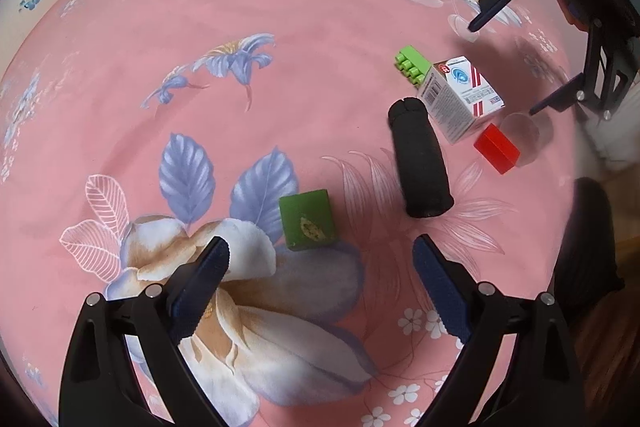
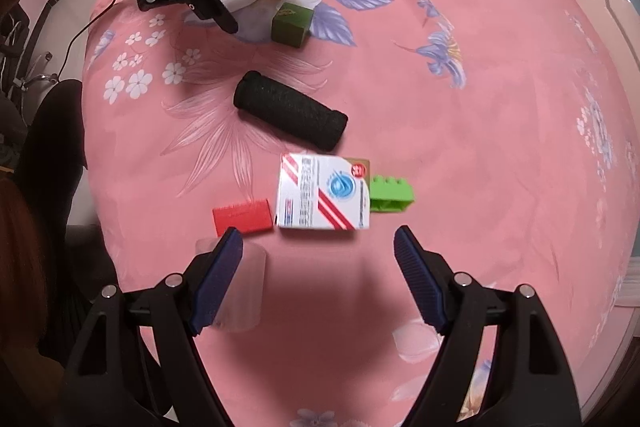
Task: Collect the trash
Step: 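Close the left tool on the green block while the right tool grasps the medicine box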
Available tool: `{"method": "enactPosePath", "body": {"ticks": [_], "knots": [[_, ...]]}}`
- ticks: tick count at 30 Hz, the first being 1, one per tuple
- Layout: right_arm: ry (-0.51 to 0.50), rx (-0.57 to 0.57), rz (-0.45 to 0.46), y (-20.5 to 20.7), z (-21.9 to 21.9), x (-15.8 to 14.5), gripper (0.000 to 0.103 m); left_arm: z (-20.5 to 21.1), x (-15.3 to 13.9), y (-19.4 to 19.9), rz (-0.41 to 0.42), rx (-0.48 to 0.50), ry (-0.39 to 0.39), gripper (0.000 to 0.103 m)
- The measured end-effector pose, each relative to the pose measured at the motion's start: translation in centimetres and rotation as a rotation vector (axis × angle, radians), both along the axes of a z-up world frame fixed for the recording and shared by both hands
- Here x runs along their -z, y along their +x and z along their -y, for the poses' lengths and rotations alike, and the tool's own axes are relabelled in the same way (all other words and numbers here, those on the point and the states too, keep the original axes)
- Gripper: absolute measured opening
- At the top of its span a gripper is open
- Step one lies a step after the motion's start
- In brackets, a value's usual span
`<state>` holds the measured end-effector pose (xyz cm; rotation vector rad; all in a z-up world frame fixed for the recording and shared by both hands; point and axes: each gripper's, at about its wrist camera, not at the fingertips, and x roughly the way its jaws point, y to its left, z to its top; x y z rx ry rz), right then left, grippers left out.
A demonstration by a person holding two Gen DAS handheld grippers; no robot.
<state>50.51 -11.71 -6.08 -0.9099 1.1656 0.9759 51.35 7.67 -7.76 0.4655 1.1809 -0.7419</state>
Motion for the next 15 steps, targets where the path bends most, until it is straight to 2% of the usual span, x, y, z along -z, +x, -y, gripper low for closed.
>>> {"method": "enactPosePath", "body": {"ticks": [15], "knots": [[0.0,-0.007,-0.035,1.7,-2.0,2.9,0.077,0.5,1.9,1.4,-0.019,-0.003,0.007,0.094]]}}
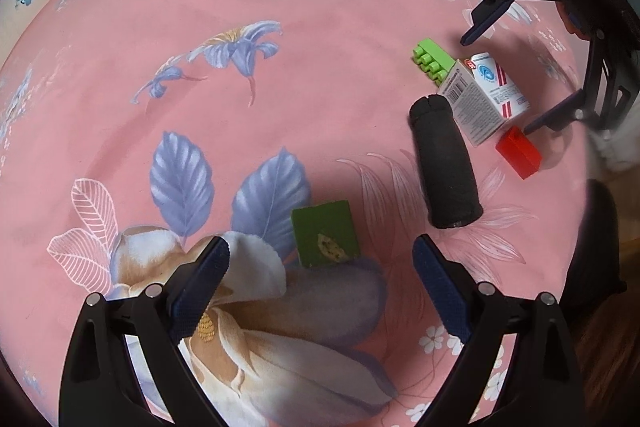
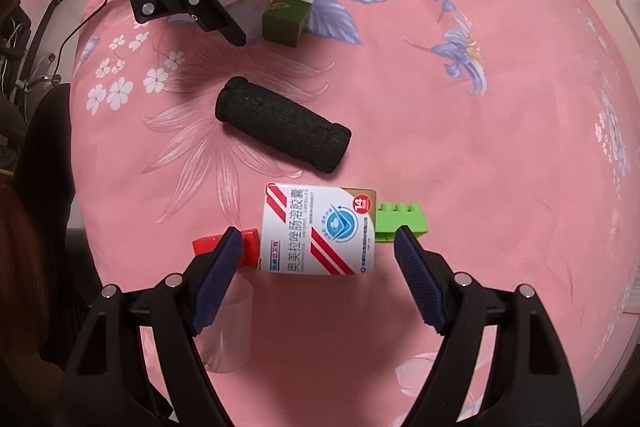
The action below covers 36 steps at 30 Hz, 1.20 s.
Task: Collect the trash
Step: 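Close the left tool on the green block while the right tool grasps the medicine box, then lift the green block and medicine box off the bed with both tools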
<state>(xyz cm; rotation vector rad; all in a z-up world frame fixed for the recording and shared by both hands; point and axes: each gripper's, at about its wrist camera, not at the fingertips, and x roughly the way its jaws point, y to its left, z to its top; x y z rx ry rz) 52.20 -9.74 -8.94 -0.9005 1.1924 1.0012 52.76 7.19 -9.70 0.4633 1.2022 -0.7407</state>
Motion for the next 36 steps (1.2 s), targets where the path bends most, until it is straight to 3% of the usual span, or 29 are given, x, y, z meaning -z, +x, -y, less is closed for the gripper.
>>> {"method": "enactPosePath", "body": {"ticks": [4,7,10,13,15,22,36], "knots": [[0.004,0.004,0.0,0.3,0.0,0.5,0.077,0.7,0.5,0.4,0.0,-0.001,-0.008,0.093],[0.006,0.005,-0.003,0.6,-0.2,0.8,0.075,1.1,0.9,0.5,0.0,0.0,0.001,0.077],[0.01,0.003,-0.006,0.7,-0.3,1.0,0.066,1.4,1.4,0.4,-0.009,0.003,0.008,0.07],[0.0,-0.007,-0.013,0.9,-0.6,1.5,0.064,1.7,1.7,0.2,0.003,0.01,0.013,0.066],[0.003,-0.007,-0.02,1.0,-0.8,1.7,0.059,2.0,1.8,0.2,0.013,0.01,0.018,0.058],[0.01,-0.008,-0.022,1.0,-0.5,2.0,0.057,3.0,2.1,0.0,0.027,0.028,0.028,0.036],[0.014,0.007,-0.029,0.6,0.0,1.3,0.056,1.1,1.3,-0.3,0.029,0.039,0.032,0.032]]}}
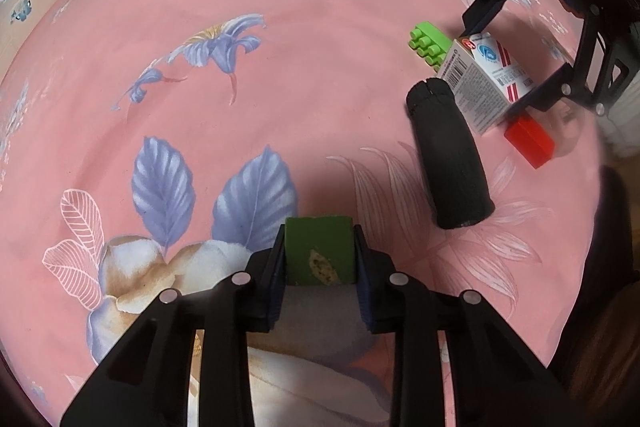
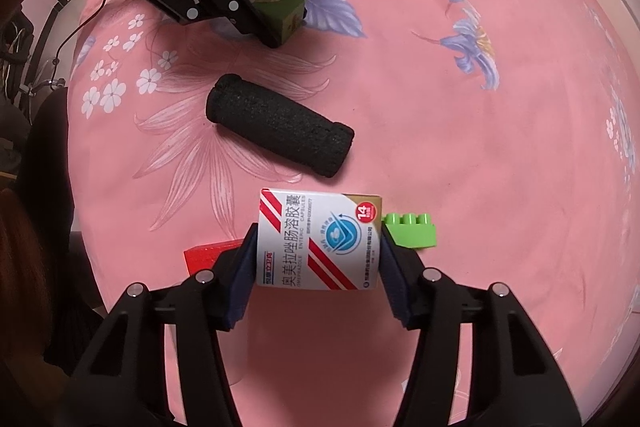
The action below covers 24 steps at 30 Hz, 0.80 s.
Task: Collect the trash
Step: 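Lift the green block and medicine box off the bed with both tools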
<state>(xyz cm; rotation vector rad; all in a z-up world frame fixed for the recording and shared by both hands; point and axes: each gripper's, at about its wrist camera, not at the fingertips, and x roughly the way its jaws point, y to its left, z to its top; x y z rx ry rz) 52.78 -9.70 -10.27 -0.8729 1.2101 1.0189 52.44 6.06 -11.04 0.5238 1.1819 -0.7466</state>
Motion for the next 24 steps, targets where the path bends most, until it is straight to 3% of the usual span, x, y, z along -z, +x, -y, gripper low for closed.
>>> {"method": "enactPosePath", "body": {"ticks": [9,24], "knots": [[0.026,0.003,0.037,-1.0,0.2,-3.4,0.056,-1.0,-2.4,-1.9,0.026,0.002,0.009,0.032],[0.012,-0.037,0.082,-6.9,1.1,-8.7,0.056,-0.8,-6.9,-7.7,0.061,0.054,0.03,0.032]]}}
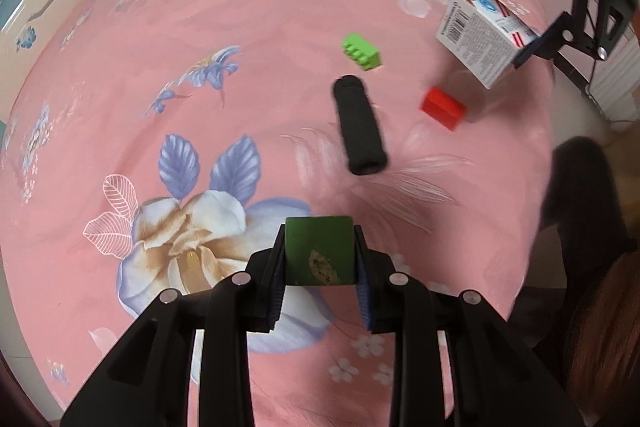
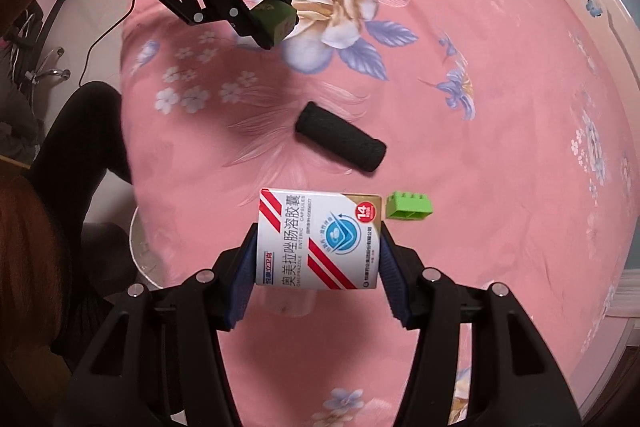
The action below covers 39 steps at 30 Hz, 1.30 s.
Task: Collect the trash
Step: 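Lift the green block and medicine box off the bed with both tools, then carry the green block and medicine box with both tools over the trash bin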
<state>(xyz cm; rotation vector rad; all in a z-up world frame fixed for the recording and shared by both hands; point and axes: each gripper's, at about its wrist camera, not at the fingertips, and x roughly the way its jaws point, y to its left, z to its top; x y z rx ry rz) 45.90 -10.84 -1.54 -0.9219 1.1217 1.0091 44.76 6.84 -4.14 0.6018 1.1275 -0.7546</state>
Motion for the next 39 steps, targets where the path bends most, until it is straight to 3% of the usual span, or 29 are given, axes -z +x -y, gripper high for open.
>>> {"method": "enactPosePath", "body": {"ticks": [20,30,39], "knots": [[-0.031,-0.042,0.015,-10.8,1.5,-1.5,0.056,3.4,-4.0,-11.5,0.013,0.103,0.048,0.032],[-0.019,-0.047,0.013,-16.0,2.2,-1.2,0.056,6.1,-3.7,-17.2,0.011,0.173,0.047,0.032],[-0.017,-0.066,0.001,-20.1,2.5,0.6,0.056,8.4,-1.1,-21.3,-0.022,0.248,0.05,0.032]]}}
